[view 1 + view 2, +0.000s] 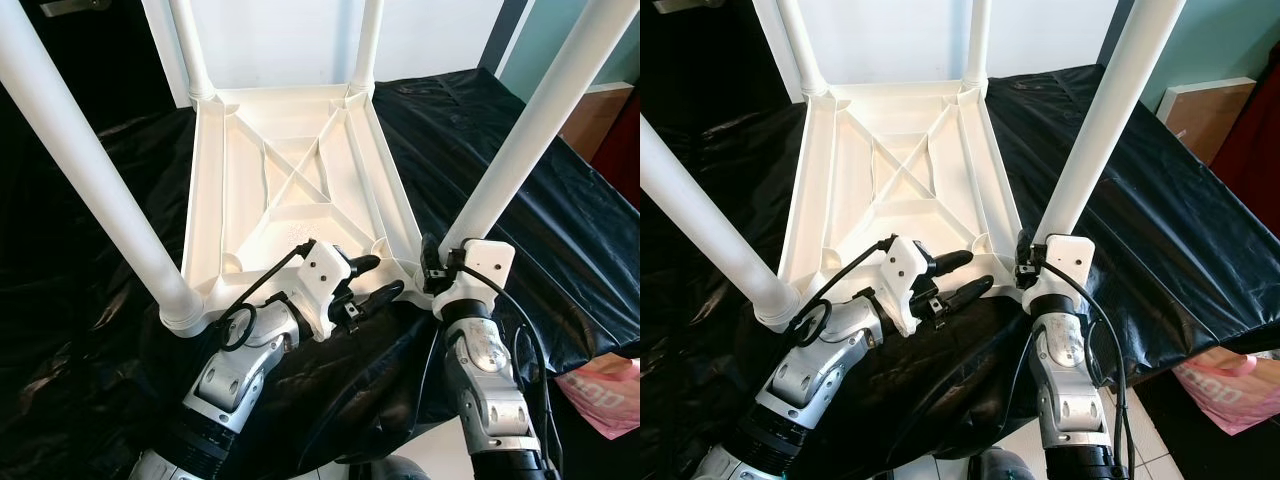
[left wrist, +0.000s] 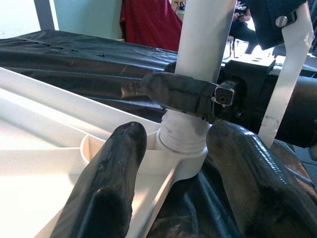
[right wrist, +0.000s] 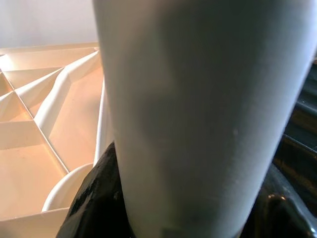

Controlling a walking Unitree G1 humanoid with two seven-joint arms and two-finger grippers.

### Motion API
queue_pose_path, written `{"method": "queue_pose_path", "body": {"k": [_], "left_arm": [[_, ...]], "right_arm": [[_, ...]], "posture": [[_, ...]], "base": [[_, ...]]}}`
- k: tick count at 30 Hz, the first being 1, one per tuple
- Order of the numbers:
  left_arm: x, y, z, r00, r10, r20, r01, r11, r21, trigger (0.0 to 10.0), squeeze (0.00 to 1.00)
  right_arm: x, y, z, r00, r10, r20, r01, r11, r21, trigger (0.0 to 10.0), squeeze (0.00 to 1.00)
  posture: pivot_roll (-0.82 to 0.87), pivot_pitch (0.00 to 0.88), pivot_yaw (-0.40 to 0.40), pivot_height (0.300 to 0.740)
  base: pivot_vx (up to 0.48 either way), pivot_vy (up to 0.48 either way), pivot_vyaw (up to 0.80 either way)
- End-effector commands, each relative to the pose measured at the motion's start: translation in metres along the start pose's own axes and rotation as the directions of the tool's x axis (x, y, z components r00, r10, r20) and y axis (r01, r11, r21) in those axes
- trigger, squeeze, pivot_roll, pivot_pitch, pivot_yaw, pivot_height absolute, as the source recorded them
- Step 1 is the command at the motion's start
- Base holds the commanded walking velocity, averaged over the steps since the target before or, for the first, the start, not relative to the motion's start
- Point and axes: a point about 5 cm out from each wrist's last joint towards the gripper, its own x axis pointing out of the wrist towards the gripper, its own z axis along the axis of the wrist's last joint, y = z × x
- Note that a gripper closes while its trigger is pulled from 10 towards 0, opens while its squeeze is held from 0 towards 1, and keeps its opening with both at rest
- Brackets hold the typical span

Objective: Building children table

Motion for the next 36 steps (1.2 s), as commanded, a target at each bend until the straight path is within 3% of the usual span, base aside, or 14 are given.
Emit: {"method": "queue_pose_path", "body": {"k": [1,18,19,27,28,29,31,32,36], "left_arm": [[0.001,-0.005,0.0,0.999,-0.042,-0.007,0.042,0.999,0.002,10.0,0.0],[0.0,-0.002,0.001,0.999,-0.036,-0.01,0.036,0.999,0.011,10.0,0.0],[0.0,0.0,0.001,0.999,-0.031,-0.01,0.032,0.999,0.013,10.0,0.0],[-0.001,0.002,0.002,1.0,-0.026,-0.007,0.026,0.999,0.019,10.0,0.0],[0.0,0.002,0.002,1.0,-0.027,-0.005,0.027,0.999,0.02,10.0,0.0],[0.0,0.002,0.002,1.0,-0.028,-0.005,0.028,0.999,0.02,10.0,0.0],[0.0,0.002,0.002,1.0,-0.029,-0.005,0.029,0.999,0.019,10.0,0.0],[0.0,0.002,0.002,1.0,-0.03,-0.004,0.03,0.999,0.019,10.0,0.0],[0.0,0.003,0.002,0.999,-0.032,-0.005,0.032,0.999,0.021,10.0,0.0]], "right_arm": [[-0.004,0.003,-0.016,0.996,-0.006,-0.091,0.008,1.0,0.025,10.0,0.0],[-0.001,0.002,-0.011,0.998,0.004,-0.056,-0.004,1.0,-0.007,10.0,0.0],[0.0,-0.001,-0.01,0.999,0.007,-0.051,-0.008,1.0,-0.008,10.0,1.0],[-0.002,-0.008,-0.006,0.998,0.068,-0.018,-0.069,0.998,-0.014,10.0,1.0],[-0.005,-0.012,-0.007,0.993,0.117,-0.019,-0.117,0.993,-0.014,10.0,1.0],[-0.007,-0.014,-0.008,0.989,0.147,-0.02,-0.148,0.989,-0.018,10.0,0.12],[-0.008,-0.016,-0.008,0.986,0.166,-0.021,-0.167,0.986,-0.021,10.0,0.12],[-0.009,-0.018,-0.008,0.979,0.202,-0.026,-0.202,0.979,-0.02,10.0,0.0],[-0.013,-0.026,-0.005,0.935,0.355,-0.026,-0.355,0.934,-0.044,10.0,0.0]], "posture": [[0.0,0.138,-0.035,0.74],[0.01,0.126,-0.039,0.74],[0.0,0.125,-0.039,0.74],[-0.01,0.12,-0.039,0.74],[-0.01,0.118,-0.039,0.74],[-0.01,0.117,-0.039,0.74],[-0.01,0.117,-0.039,0.74],[-0.02,0.115,-0.039,0.74],[-0.02,0.11,-0.037,0.74]], "base": [[0.0,0.0,0.0],[0.0,0.0,0.0],[0.0,0.0,0.0],[0.0,0.0,0.0],[0.0,0.0,0.0],[0.0,0.0,0.0],[0.0,0.0,0.0],[0.0,0.0,0.0],[0.0,0.0,0.0]]}}
